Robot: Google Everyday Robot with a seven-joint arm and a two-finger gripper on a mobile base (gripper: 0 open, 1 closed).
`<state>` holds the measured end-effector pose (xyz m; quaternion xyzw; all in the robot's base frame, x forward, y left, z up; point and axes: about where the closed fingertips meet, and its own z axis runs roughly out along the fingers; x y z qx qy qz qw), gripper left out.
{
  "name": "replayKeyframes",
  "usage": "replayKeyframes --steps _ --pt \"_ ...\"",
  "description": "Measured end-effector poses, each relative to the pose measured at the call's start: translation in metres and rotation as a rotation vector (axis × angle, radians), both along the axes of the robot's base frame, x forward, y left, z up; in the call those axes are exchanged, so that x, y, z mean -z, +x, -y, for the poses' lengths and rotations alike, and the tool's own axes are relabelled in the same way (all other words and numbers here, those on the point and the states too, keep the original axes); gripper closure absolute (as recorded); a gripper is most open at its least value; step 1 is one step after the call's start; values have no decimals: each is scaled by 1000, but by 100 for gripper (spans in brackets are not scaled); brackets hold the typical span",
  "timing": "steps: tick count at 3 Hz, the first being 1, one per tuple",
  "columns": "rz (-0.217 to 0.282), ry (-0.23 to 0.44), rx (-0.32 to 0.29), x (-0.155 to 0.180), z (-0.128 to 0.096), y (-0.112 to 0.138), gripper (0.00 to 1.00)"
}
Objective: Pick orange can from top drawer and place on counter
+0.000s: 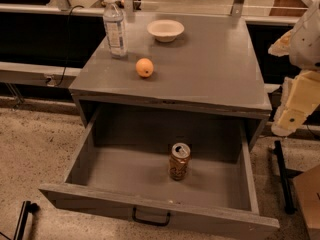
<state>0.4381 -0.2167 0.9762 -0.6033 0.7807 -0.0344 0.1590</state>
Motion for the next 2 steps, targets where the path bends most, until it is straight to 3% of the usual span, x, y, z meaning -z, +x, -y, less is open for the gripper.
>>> replayKeyframes --steps 1,2 --pt "3 2 -2 0 -1 0 0" --pt "12 90 -45 20 -23 5 0"
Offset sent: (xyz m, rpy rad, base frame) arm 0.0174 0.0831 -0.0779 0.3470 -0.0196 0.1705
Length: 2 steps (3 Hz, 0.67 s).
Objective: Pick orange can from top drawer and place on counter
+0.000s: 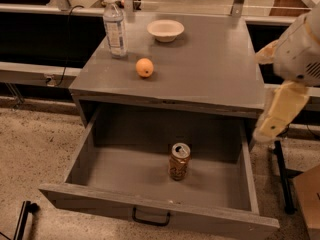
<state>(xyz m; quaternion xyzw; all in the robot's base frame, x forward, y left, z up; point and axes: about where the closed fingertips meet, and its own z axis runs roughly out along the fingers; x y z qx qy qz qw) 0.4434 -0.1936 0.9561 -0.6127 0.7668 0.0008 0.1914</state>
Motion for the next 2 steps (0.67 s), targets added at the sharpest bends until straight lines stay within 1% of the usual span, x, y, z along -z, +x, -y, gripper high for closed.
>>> replayKeyframes --steps 1,2 --pt "-6 146 -36 47 -47 -7 0" --pt "21 169 -21 58 -56 0 0"
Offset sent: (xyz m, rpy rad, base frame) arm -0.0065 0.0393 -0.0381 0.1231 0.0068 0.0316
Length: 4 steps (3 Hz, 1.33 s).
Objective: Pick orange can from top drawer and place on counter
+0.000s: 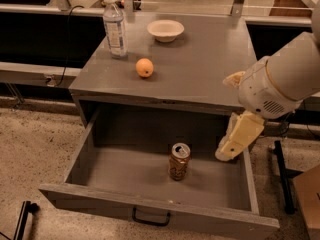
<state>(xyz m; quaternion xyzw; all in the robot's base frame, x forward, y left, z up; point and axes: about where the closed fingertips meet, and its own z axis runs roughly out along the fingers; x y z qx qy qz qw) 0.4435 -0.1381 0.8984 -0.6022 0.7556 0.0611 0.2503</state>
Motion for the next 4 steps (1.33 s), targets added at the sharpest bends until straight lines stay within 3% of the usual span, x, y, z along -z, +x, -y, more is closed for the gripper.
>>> replayKeyframes --steps 1,2,3,4 --pt "-35 44 17 19 -2 4 0" --pt "-67 151 29 63 -13 -10 0" --pt "-45 288 45 119 -25 -21 0" --pt "56 290 42 117 -23 -6 0"
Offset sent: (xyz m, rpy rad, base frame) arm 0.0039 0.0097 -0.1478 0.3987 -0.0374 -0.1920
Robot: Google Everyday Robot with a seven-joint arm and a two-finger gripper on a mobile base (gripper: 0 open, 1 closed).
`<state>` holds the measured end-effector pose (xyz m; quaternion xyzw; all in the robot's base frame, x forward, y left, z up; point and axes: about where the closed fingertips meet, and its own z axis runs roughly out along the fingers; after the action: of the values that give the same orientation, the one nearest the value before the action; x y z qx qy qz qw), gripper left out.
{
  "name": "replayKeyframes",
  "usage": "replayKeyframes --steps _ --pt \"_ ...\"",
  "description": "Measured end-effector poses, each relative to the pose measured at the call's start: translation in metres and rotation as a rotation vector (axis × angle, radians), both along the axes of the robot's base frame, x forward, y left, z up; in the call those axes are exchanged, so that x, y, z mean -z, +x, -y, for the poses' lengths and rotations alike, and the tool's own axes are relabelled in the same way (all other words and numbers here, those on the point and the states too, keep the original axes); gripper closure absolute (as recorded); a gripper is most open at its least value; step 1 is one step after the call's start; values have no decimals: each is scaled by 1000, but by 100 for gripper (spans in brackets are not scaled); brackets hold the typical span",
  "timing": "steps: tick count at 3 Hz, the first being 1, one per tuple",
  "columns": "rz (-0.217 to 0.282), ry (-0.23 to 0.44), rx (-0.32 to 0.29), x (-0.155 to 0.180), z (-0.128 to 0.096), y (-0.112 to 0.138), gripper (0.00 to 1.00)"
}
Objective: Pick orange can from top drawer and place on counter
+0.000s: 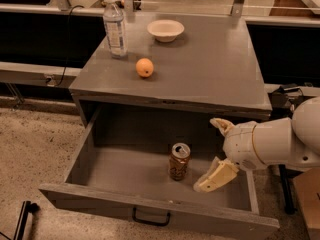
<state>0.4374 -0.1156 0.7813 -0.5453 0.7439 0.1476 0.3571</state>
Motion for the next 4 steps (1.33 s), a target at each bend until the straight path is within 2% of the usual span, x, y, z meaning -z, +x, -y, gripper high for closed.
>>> replayKeyframes --steps 1,2,3,4 --pt "-6 -3 -9 1 -2 1 0" --pt "26 15 -38 11 -10 9 0" --pt "82 54 -64 31 -19 24 0" --pt "113 96 -52 53 -21 38 0"
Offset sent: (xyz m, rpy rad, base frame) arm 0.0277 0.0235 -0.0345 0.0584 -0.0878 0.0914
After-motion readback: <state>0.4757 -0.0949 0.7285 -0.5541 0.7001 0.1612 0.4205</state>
